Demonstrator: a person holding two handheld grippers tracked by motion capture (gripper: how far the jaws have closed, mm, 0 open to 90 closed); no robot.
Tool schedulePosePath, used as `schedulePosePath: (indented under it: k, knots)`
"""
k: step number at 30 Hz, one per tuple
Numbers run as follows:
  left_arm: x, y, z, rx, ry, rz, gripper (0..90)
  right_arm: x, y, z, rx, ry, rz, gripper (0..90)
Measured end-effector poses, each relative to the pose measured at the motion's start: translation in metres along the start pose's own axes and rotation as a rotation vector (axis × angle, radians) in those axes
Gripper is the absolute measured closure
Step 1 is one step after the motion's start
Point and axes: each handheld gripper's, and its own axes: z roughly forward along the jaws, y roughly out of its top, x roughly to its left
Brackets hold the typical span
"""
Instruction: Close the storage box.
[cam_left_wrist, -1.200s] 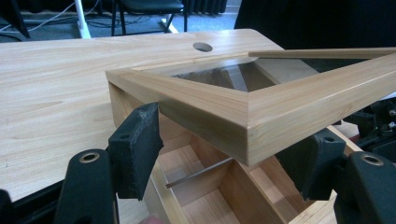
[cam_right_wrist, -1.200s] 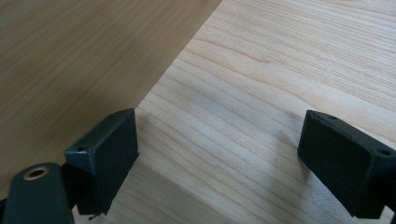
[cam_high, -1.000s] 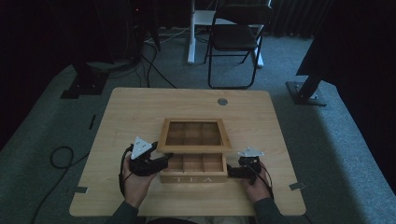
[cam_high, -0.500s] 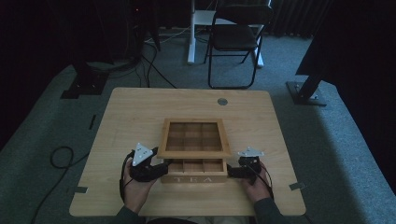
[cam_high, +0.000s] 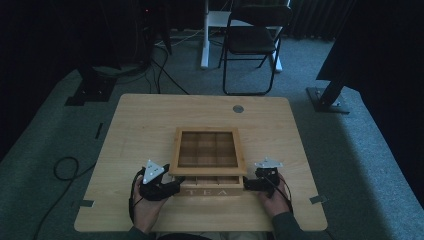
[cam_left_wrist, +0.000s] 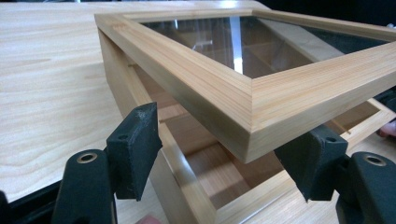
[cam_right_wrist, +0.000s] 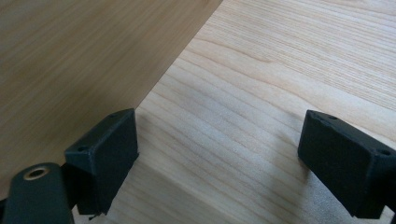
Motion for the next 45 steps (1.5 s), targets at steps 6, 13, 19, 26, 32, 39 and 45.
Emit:
schedulePosePath:
  k: [6, 13, 19, 26, 32, 39, 45]
  knots:
    - [-0.001, -0.005, 0.000, -0.002, 0.018, 0.002, 31.7, 0.000, 0.000, 0.000, 0.001, 0.000, -0.002, 11.7]
    - [-0.002, -0.013, 0.000, 0.007, 0.034, -0.002, 31.7, 0.000, 0.000, 0.000, 0.001, -0.001, -0.001, 11.7]
    - [-0.002, -0.020, 0.001, 0.039, 0.027, 0.002, 31.6, 0.000, 0.000, 0.000, 0.001, 0.000, -0.001, 11.7]
    - [-0.002, -0.025, 0.002, 0.052, 0.015, -0.011, 31.3, 0.000, 0.000, 0.000, 0.001, 0.000, -0.001, 11.7]
    - [-0.002, -0.028, -0.001, 0.049, 0.002, -0.026, 30.7, 0.000, 0.000, 0.000, 0.001, 0.000, -0.001, 11.7]
    - [-0.008, -0.037, 0.003, 0.095, -0.005, -0.001, 30.0, 0.000, 0.000, 0.000, 0.001, -0.001, -0.001, 11.7]
    - [-0.009, -0.038, 0.002, 0.091, 0.004, 0.004, 30.2, 0.000, 0.000, 0.000, 0.001, -0.001, -0.001, 11.7]
